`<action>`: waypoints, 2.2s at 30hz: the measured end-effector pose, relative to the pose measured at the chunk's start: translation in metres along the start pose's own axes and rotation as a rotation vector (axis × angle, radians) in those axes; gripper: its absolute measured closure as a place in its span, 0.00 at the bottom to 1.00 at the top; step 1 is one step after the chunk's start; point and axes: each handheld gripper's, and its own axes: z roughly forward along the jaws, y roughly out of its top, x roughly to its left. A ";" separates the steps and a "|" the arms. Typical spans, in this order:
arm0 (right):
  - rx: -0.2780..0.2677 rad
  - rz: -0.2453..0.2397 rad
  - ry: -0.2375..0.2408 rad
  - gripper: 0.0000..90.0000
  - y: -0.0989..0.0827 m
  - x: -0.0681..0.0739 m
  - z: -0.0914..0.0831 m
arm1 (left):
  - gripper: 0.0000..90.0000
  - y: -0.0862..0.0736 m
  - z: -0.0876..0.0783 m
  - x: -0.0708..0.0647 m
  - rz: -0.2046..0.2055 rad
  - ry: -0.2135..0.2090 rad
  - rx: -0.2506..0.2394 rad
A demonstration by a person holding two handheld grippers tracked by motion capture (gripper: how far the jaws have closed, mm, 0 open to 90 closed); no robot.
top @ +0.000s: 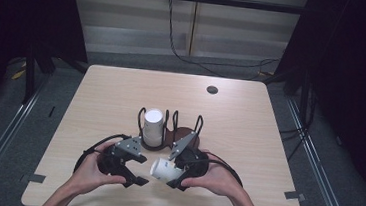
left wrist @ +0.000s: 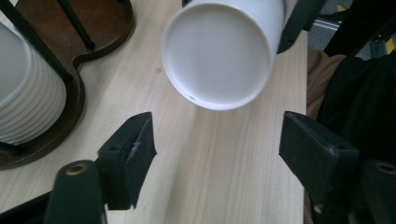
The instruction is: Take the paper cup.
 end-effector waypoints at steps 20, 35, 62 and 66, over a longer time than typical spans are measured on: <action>0.064 -0.055 -0.013 0.35 0.007 0.012 0.013 | 0.34 0.004 0.012 -0.004 0.029 -0.037 0.029; 0.065 -0.092 0.009 0.35 0.012 0.019 0.020 | 0.37 0.005 0.017 -0.004 -0.008 -0.102 0.027; 0.058 -0.122 0.022 0.35 0.016 0.023 0.025 | 0.40 0.003 0.020 -0.004 -0.030 -0.141 0.019; 0.041 -0.111 0.029 0.33 0.014 0.021 0.023 | 0.41 0.003 0.018 -0.004 -0.027 -0.146 0.005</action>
